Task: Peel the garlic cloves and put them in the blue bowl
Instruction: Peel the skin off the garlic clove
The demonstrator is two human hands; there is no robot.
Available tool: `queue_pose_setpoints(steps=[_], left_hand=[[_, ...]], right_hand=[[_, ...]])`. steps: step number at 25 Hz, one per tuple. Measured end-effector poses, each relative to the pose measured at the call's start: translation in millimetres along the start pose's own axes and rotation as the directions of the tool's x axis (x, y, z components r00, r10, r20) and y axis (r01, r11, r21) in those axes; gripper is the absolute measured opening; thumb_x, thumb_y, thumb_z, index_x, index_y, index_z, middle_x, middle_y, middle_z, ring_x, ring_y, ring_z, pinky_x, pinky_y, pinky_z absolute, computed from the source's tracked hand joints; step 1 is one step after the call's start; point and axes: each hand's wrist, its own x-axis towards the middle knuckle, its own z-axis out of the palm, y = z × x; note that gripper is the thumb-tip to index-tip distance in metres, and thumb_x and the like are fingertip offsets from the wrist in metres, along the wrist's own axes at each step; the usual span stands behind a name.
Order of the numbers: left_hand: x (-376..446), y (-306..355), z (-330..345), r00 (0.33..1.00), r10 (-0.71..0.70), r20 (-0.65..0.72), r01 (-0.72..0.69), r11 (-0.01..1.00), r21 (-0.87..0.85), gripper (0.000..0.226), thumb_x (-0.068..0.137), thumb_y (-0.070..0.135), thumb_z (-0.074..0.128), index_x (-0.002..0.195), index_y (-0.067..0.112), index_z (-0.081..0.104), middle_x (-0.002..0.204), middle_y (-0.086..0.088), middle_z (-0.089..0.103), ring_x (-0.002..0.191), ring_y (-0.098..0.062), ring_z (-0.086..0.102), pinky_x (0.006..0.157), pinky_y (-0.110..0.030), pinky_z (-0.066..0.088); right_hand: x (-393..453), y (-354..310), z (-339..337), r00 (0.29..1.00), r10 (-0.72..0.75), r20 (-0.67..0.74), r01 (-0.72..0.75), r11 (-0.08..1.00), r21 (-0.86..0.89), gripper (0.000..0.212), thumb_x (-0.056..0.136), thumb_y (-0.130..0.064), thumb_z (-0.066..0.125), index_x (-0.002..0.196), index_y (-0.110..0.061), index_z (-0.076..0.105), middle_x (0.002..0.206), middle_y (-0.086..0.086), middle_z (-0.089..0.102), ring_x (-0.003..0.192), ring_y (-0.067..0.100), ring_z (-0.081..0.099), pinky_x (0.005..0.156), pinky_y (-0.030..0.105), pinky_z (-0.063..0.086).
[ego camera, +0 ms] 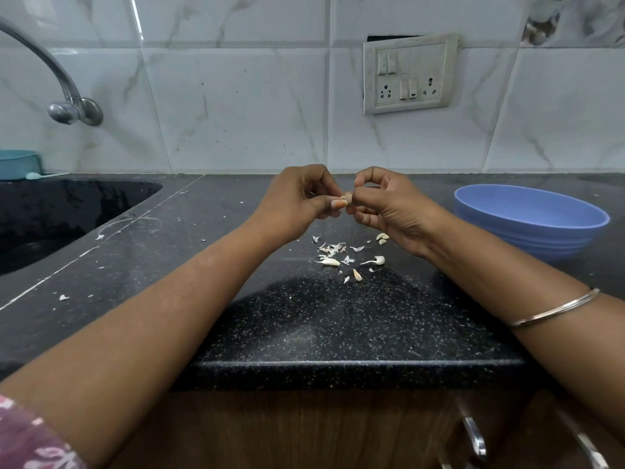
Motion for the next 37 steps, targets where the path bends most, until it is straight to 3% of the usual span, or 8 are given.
queue_pose_setpoints(steps=[4, 14, 22, 31, 37], left_hand=[[-2.1, -2.0, 1.3, 0.999, -0.039, -0.005, 0.038, 0.995, -0.093, 0.005, 0.082, 0.005, 0.070, 0.082, 0.006, 0.065, 0.077, -0.017, 0.070, 0.067, -0.014, 0.068, 0.063, -0.020, 0.052], [-1.1, -1.7, 0.7, 0.999, -0.033, -0.032, 0.030, 0.994, -0.102, 0.005, 0.082, 0.005, 0.070, 0.081, 0.008, 0.065, 0.078, -0.017, 0.070, 0.071, -0.017, 0.069, 0.062, -0.019, 0.052], [-1.1, -3.4, 3.4, 0.997, -0.063, -0.050, 0.053, 0.981, -0.189, 0.006, 0.084, 0.004, 0.067, 0.084, 0.008, 0.064, 0.077, -0.013, 0.069, 0.073, -0.016, 0.067, 0.065, -0.020, 0.053], [-1.8, -6.3, 4.4, 0.984, -0.176, -0.040, 0.149, 0.917, -0.370, 0.006, 0.088, 0.002, 0.061, 0.088, 0.008, 0.062, 0.080, -0.011, 0.068, 0.069, -0.008, 0.066, 0.065, -0.017, 0.053], [2.0, -10.0, -9.8, 0.943, -0.298, -0.145, 0.173, 0.815, -0.552, 0.004, 0.090, 0.003, 0.059, 0.092, 0.007, 0.062, 0.085, -0.009, 0.070, 0.072, -0.008, 0.070, 0.065, -0.014, 0.054]], right_hand=[[0.1, 0.5, 0.9, 1.000, -0.020, -0.016, 0.019, 0.999, -0.046, 0.025, 0.083, 0.006, 0.059, 0.080, -0.017, 0.050, 0.070, 0.004, 0.055, 0.059, 0.010, 0.056, 0.056, 0.018, 0.049], [0.4, 2.5, 0.9, 0.999, 0.007, -0.032, -0.011, 0.988, -0.151, 0.024, 0.082, 0.003, 0.062, 0.086, -0.017, 0.050, 0.074, 0.004, 0.056, 0.064, 0.012, 0.054, 0.062, 0.023, 0.047], [-1.0, 0.6, 0.7, 1.000, 0.020, -0.005, -0.021, 0.981, -0.191, 0.018, 0.083, -0.001, 0.062, 0.091, -0.014, 0.053, 0.072, 0.004, 0.057, 0.056, 0.007, 0.053, 0.057, 0.019, 0.047], [-2.7, 1.0, 2.2, 1.000, 0.022, 0.006, -0.020, 0.972, -0.236, 0.016, 0.083, -0.004, 0.063, 0.089, -0.015, 0.053, 0.071, 0.001, 0.058, 0.059, 0.007, 0.053, 0.057, 0.018, 0.047], [-3.8, 5.6, 4.9, 0.998, 0.029, 0.062, -0.008, 0.951, -0.309, 0.012, 0.087, -0.002, 0.056, 0.087, -0.013, 0.056, 0.071, 0.003, 0.057, 0.060, 0.009, 0.050, 0.057, 0.018, 0.043]])
